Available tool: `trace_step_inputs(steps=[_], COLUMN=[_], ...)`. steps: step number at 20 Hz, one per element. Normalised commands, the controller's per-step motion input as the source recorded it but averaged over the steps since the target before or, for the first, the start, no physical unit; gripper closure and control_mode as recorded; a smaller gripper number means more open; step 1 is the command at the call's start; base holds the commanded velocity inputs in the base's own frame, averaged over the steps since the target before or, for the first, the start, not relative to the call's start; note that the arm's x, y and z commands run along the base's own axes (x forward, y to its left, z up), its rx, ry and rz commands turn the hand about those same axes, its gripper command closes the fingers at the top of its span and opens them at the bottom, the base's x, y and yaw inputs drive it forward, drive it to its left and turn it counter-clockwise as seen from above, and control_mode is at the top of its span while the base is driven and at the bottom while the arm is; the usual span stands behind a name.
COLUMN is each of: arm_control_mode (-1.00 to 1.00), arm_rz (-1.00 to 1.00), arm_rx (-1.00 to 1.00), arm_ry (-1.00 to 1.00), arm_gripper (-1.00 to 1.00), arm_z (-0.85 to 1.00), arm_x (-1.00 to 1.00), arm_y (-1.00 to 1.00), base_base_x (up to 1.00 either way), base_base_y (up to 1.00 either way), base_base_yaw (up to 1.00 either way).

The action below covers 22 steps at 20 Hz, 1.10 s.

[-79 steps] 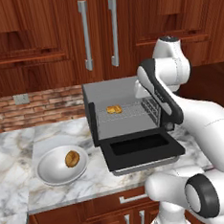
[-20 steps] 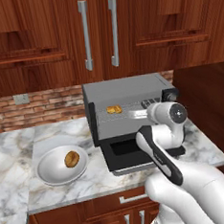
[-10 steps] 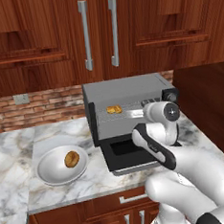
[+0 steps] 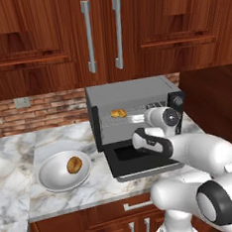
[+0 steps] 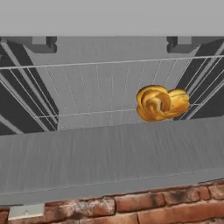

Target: Pick up the heated bread from the toaster oven and place it in the bowl. Then move the bread bowl to the dining counter.

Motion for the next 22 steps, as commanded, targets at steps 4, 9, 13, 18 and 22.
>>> trace_step_inputs(steps=[4,9,13,18,22], arm_control_mode=[-1.0,-1.0,-1.0,-1.0,-1.0], arm_rz=[0.0,0.0,0.0,0.0,0.0], arm_rx=[0.0,0.0,0.0,0.0,0.0], arm_ry=[0.0,0.0,0.0,0.07,0.07], arm_gripper=[-1.0,-1.0,-1.0,-1.0,-1.0], arm_z=[-0.16,-0.16,-0.15,-0.02,0.14], arm_x=[0.34,0.18,0.16,0.13,0.01], arm_y=[0.0,0.0,0.0,0.0,0.0], base_base_x=[0.0,0.0,0.0,0.0,0.0], base_base_y=[0.0,0.0,0.0,0.0,0.0], base_base_yaw=[0.0,0.0,0.0,0.0,0.0])
